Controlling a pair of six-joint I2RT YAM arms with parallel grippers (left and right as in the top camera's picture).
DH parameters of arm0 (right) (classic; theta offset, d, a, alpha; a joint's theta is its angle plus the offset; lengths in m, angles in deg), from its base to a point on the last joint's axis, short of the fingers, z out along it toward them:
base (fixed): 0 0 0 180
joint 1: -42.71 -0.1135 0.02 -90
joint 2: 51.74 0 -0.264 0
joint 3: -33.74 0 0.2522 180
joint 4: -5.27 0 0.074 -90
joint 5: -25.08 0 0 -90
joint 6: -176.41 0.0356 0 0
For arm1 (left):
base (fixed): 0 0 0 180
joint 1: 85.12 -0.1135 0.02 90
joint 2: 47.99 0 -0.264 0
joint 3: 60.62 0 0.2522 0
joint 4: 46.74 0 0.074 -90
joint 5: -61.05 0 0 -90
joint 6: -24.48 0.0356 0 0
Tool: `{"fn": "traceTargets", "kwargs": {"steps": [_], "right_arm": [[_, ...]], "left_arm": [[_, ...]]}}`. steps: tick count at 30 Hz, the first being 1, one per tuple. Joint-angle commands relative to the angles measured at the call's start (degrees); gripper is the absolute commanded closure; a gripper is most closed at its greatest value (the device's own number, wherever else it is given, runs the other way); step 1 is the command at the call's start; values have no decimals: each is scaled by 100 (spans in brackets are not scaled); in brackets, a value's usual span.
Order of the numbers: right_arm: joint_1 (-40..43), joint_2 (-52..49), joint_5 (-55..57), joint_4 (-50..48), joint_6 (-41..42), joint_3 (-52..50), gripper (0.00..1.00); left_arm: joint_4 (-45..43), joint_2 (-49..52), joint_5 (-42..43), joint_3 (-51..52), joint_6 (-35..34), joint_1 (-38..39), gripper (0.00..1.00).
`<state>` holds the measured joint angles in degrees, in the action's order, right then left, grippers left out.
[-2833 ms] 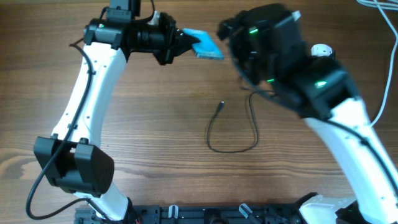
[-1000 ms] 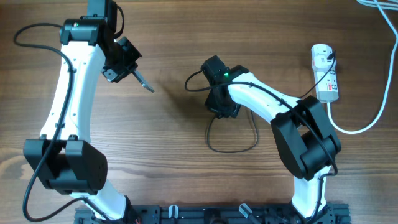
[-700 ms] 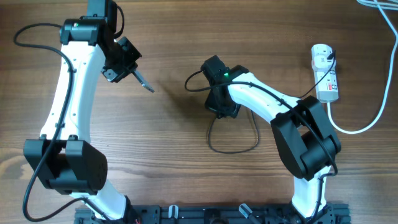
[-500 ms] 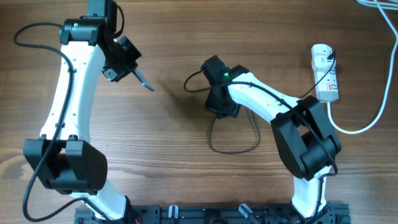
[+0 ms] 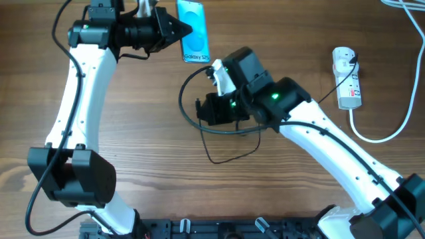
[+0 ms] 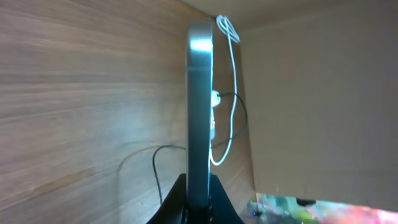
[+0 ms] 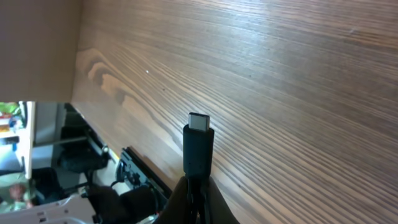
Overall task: Plug charger to phone and switch on socket
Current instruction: 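Push the cable plug into the phone's bottom port with the right gripper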
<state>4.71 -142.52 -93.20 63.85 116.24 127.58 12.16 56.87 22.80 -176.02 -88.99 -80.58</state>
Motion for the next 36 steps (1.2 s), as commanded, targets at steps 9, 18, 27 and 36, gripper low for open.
{"fn": "traceTargets", "kwargs": {"steps": [9,18,27,36], "right_arm": [[-57,367,879,-164,264,382,96],[-57,365,1526,-282,479,382,96],[-57,363,1217,-409,612,382,96],[-57,363,1193,-461,726,382,96]], "left_arm": [[525,-4,361,-55,662,212,96],[656,-4,595,-55,658,212,96],[634,-4,555,-55,682,212,96],[525,-4,549,-55,680,212,96]]}}
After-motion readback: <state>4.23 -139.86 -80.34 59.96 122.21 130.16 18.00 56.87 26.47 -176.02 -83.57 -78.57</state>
